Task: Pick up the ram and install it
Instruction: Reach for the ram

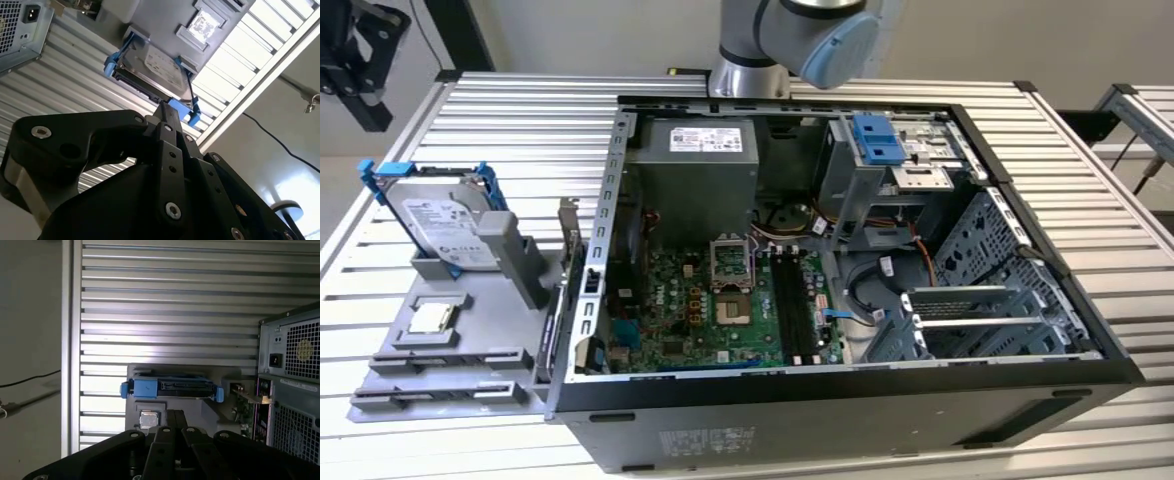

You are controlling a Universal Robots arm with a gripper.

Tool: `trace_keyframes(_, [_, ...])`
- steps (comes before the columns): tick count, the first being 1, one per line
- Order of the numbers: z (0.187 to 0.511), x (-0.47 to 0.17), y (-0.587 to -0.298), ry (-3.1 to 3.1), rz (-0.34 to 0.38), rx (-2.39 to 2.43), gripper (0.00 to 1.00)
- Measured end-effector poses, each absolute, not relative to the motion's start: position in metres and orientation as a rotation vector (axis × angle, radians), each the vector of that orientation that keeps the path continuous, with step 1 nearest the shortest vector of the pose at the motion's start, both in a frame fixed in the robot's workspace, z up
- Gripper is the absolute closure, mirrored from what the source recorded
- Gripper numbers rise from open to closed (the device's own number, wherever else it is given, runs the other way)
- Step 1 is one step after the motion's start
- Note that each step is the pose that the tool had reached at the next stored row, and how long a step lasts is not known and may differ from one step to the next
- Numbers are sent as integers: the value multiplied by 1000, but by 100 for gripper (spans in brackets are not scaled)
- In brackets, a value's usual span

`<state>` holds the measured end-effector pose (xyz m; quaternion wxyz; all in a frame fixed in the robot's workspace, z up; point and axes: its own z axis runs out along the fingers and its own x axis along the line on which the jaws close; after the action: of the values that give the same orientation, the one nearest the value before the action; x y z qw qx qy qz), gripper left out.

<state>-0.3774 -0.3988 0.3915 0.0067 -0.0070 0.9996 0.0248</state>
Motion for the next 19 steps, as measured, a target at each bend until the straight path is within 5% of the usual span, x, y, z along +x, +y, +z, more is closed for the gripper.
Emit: trace_keyframes(19, [391,-388,-406,3130,78,-4,100])
